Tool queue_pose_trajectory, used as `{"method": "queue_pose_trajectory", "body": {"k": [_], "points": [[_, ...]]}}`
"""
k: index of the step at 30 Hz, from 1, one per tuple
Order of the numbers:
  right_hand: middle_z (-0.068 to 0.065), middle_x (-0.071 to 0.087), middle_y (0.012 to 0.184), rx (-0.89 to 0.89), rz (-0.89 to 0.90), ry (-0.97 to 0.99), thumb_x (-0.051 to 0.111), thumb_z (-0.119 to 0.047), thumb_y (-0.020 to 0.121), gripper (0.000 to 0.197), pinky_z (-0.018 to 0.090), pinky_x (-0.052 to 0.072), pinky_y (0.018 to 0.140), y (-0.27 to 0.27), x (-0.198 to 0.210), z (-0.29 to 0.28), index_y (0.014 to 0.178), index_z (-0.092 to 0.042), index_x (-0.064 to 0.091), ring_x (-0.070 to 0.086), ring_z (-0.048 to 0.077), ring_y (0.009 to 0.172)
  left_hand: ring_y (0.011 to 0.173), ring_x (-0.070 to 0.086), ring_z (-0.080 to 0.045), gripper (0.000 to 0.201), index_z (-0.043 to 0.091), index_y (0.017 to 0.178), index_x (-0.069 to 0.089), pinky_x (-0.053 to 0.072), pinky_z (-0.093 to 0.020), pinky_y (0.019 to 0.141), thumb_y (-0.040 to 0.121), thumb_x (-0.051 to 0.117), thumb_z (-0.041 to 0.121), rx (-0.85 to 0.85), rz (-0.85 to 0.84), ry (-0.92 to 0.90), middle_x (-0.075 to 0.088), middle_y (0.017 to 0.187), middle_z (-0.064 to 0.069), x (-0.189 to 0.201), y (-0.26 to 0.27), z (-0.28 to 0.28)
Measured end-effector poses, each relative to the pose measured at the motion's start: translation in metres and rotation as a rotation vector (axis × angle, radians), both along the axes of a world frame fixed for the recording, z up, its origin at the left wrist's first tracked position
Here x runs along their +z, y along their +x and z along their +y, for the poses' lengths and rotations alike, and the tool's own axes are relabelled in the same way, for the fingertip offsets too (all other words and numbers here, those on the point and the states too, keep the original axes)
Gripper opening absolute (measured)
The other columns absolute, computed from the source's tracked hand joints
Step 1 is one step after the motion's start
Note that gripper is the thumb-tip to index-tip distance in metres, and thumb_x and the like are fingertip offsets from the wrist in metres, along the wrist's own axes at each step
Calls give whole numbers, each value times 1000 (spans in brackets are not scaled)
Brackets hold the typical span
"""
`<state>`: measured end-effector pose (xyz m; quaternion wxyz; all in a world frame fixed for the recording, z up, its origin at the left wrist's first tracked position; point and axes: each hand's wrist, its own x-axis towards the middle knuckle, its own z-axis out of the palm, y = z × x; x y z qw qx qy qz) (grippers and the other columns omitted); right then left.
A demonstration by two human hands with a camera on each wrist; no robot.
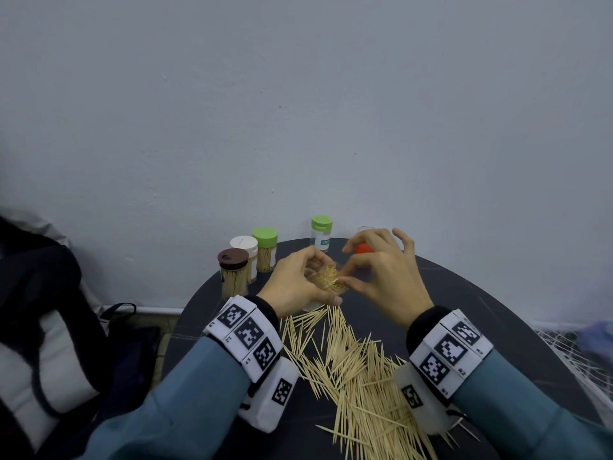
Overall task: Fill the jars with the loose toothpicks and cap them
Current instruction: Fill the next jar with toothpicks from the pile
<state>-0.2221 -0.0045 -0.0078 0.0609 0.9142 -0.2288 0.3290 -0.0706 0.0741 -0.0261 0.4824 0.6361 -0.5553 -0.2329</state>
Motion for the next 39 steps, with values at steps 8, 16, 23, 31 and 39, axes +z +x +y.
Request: {"method": "queue_pose_trajectory", "body": {"k": [8, 16, 23, 31, 39], "points": [[-21, 63, 73, 187, -214, 345, 53, -60, 75, 29, 49, 46, 82, 1, -4, -9, 79, -34, 67, 57, -3, 74, 91, 55, -10, 54, 13, 105, 59, 42, -12, 73, 59, 88, 8, 45, 27, 16, 59, 95, 6, 1, 4, 0], [-22, 66, 74, 180, -128, 364, 72, -37, 74, 10, 50, 43, 92, 9, -10, -5, 77, -42, 64, 62, -1, 81, 95, 57, -14, 51, 20, 98, 58, 46, -22, 81, 58, 88, 10, 38, 15, 37, 61, 98, 2, -1, 2, 0], [-17, 65, 79, 153, -211, 474, 68, -17, 83, 8, 17, 47, 76, 4, -6, -11, 85, -24, 68, 59, -5, 75, 94, 53, -10, 53, 17, 104, 57, 41, -15, 72, 61, 87, 11, 94, 10, 43, 58, 101, 4, 4, 9, 5], [-9, 45, 141, 247, 799, 614, 61, -20, 88, 44, 30, 28, 112, 9, -26, -5, 130, -29, 51, 39, 8, 131, 90, 51, -8, 55, 12, 109, 59, 40, -14, 74, 61, 87, 9, 189, 1, 30, 53, 88, 12, 7, 17, 10], [-5, 49, 135, 271, 835, 490, 57, -13, 88, 40, 13, 33, 93, -4, -31, 0, 127, -21, 55, 46, 9, 123, 95, 53, -13, 57, 13, 109, 58, 43, -23, 82, 60, 88, 12, 190, -3, 42, 58, 104, 1, 7, 16, 10]]}}
